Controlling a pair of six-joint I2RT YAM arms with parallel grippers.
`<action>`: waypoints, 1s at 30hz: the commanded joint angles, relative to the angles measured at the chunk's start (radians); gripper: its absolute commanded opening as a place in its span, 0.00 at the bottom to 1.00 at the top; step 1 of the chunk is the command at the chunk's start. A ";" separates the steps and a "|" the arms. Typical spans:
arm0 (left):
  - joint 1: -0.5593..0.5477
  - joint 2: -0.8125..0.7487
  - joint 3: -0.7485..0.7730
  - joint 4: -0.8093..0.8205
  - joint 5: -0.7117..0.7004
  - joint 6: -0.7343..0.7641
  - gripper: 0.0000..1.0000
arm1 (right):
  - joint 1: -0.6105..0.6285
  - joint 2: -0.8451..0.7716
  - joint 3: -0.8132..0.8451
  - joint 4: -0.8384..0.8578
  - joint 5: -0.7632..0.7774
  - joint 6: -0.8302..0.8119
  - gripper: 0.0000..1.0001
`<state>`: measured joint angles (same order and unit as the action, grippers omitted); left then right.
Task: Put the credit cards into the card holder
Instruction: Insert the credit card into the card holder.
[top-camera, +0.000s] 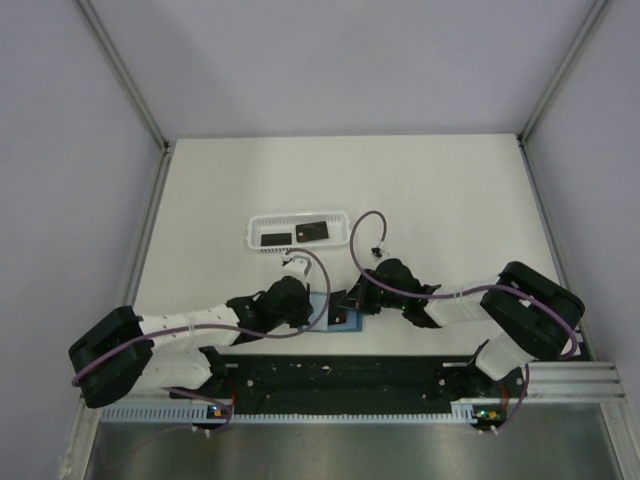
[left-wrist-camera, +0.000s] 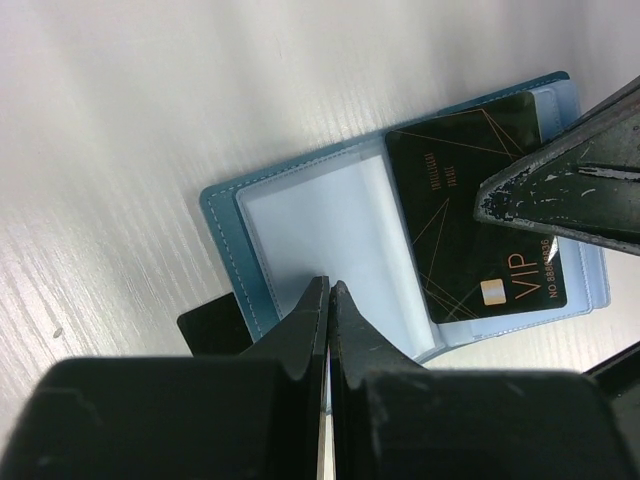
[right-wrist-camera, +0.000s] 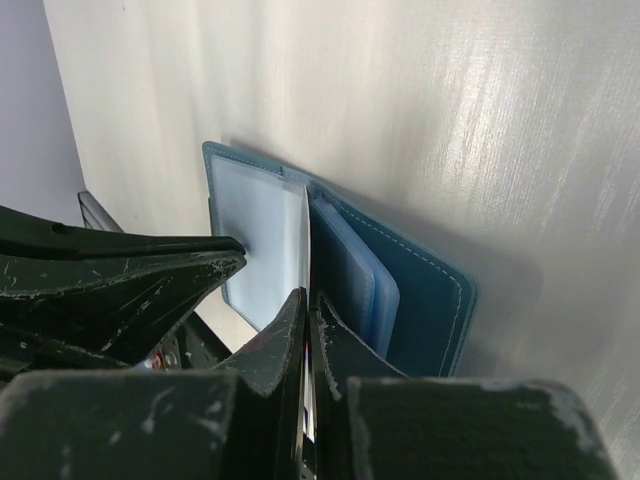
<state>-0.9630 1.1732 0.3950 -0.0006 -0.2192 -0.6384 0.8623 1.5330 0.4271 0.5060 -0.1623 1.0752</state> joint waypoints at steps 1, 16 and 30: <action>0.003 -0.017 -0.044 -0.033 -0.011 -0.035 0.00 | 0.014 -0.017 0.004 -0.043 -0.005 -0.009 0.00; 0.003 0.000 -0.058 -0.026 -0.003 -0.041 0.00 | 0.014 0.085 0.032 0.005 -0.075 0.049 0.00; 0.003 0.013 -0.061 -0.019 0.004 -0.044 0.00 | 0.014 0.185 0.038 0.124 -0.089 0.092 0.00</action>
<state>-0.9630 1.1614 0.3641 0.0292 -0.2192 -0.6804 0.8623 1.6680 0.4473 0.6289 -0.2649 1.1690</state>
